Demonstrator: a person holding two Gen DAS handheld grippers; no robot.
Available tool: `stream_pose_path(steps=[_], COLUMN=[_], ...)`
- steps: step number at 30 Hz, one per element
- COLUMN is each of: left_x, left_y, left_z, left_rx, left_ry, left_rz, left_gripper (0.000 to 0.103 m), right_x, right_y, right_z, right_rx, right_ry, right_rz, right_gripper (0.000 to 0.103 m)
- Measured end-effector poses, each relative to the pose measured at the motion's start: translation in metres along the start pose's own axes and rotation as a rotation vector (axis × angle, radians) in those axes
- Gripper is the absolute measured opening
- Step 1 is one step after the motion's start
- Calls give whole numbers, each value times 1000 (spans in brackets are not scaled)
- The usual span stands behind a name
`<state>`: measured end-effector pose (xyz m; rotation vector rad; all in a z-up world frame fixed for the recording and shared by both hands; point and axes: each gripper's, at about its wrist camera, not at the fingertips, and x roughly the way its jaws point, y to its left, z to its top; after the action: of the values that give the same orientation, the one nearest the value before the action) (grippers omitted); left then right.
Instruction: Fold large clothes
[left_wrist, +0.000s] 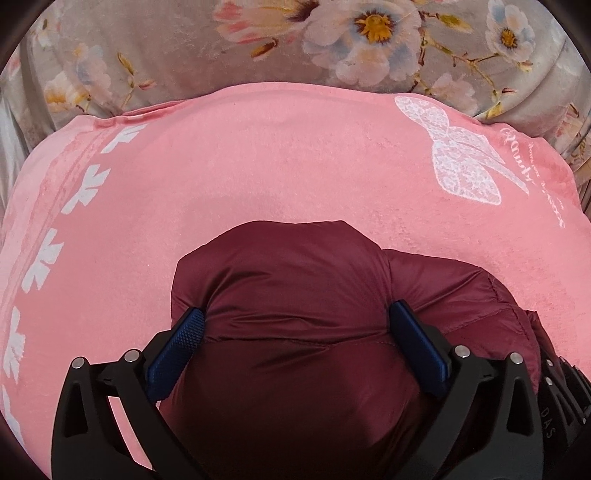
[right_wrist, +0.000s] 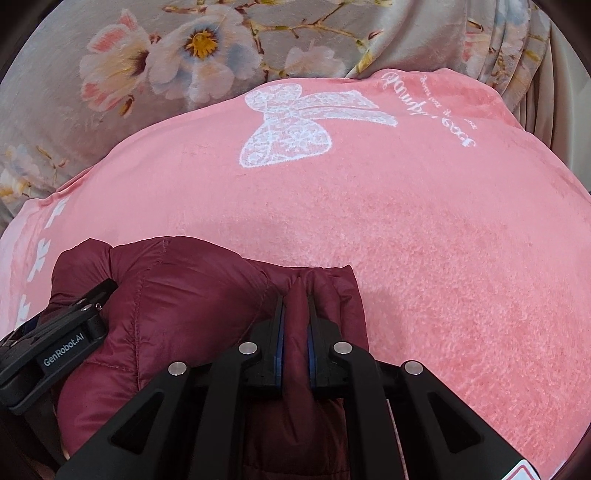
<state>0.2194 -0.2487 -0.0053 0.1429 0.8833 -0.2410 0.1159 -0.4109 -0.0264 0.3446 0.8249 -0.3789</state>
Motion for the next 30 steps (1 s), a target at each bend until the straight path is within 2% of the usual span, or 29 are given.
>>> stream_pose_path(steps=[13,16,17,19,21,24,26,28,30], left_x=[8,3,-5,-35,-67,-99,-106,-111,-113], left_y=[-4,3,10,30,44,56,61,64,67], left_z=[-1,-1,-2,-10,-24,-53,-72,-89,-108], left_rx=[-2,3,13,2,29,74,57,46,55], left_ry=[-15,8,36,60,48,58,98,127,155], left_rz=[29,-15,-40,-116,-147,-132,-158,-171,-156], left_gripper=[98,98,98,98,98,98,97,97,96], right_x=[11,14,5,-25,-67,-101,-107,-105,-102], right_y=[-11,-20,-32,-44,-47,-38,-32,-33,-40], right_z=[3,7,8,3,-12,-41,-63,-92,-104], right_rx=[31,49,83,117,73,-23,-61,-62,-33], right_ry=[-9,30,62,61,45,81,127,172,191], right_rz=[76,140,165,200,207,217,226,193,194], right_gripper=[8,8,11,21,23,28,37,40,41])
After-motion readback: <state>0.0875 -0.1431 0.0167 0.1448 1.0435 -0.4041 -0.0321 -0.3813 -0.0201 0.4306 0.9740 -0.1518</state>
